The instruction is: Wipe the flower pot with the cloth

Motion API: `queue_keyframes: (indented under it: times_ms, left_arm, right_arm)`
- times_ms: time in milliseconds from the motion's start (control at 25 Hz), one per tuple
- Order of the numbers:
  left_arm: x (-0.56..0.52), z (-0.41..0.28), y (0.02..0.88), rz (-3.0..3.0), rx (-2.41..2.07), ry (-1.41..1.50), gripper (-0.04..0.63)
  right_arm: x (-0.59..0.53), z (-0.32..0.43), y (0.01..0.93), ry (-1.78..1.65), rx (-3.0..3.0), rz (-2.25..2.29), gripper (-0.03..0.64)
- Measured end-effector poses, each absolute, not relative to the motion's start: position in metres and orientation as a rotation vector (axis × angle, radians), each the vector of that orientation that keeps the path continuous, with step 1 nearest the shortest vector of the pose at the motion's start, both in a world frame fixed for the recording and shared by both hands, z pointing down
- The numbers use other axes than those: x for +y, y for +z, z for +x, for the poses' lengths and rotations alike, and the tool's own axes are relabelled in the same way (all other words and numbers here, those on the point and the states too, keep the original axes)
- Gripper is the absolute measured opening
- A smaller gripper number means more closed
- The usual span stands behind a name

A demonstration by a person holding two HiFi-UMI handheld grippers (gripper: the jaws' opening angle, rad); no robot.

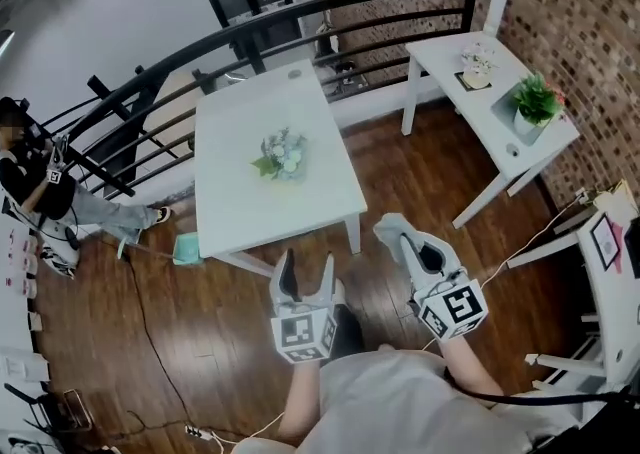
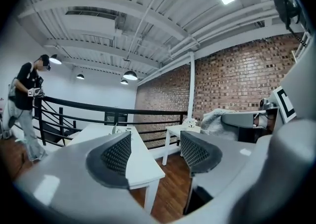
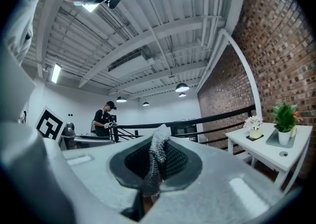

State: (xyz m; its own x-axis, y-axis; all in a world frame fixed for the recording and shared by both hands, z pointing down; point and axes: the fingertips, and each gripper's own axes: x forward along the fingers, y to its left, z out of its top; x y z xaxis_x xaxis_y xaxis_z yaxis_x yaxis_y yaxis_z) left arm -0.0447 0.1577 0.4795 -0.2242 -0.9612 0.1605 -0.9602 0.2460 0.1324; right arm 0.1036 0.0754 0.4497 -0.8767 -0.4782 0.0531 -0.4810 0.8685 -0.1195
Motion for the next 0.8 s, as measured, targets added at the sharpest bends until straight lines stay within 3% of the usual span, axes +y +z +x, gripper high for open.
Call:
queue_keyframes:
  times_ms: [480, 760, 800]
  left_arm:
    - [0.090, -0.225, 0.532, 1.679, -2.237, -0.012, 0.336]
    - [0.064, -0.252, 0.631, 1.663, -2.055, 0.285, 0.402]
    - [0.056, -0.252, 0.644, 1.666, -2.035, 0.278, 0.436]
  right_arm:
    - [-0.023, -0.056, 0.458, 0.106, -2.884, 0.683, 0.005]
    - [-0.053, -0.108, 0.471, 0.167, -2.867, 0.670, 0.005]
    - [-0.057, -0.112, 0.474, 0.177, -2.864, 0.661, 0.005]
